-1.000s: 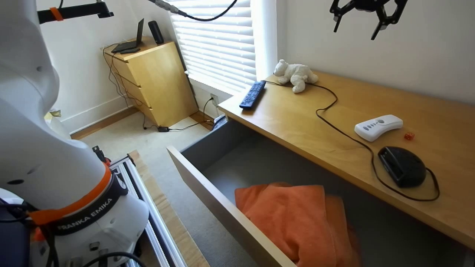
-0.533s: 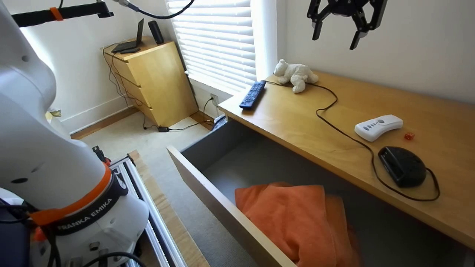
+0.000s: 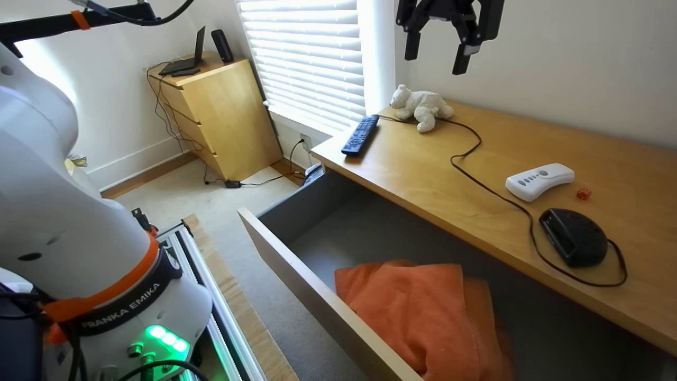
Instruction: Move the plush bear toy to the left corner
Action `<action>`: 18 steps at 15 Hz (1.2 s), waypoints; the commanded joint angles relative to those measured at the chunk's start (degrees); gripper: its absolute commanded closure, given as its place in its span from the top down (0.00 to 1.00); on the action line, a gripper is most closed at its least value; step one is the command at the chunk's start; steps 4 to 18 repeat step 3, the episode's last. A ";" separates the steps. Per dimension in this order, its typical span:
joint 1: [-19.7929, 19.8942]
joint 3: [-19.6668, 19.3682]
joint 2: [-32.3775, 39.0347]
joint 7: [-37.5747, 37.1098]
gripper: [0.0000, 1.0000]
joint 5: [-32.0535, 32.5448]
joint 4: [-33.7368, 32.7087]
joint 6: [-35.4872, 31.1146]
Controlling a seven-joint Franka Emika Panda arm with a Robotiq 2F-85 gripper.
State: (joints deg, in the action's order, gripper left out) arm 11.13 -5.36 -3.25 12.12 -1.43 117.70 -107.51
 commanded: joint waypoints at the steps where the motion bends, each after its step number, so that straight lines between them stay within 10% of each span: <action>1: -1.22 -1.22 -0.11 -0.10 1.00 0.07 0.01 0.19; 18: -1.22 -1.22 -0.08 -0.18 1.00 0.07 0.14 0.13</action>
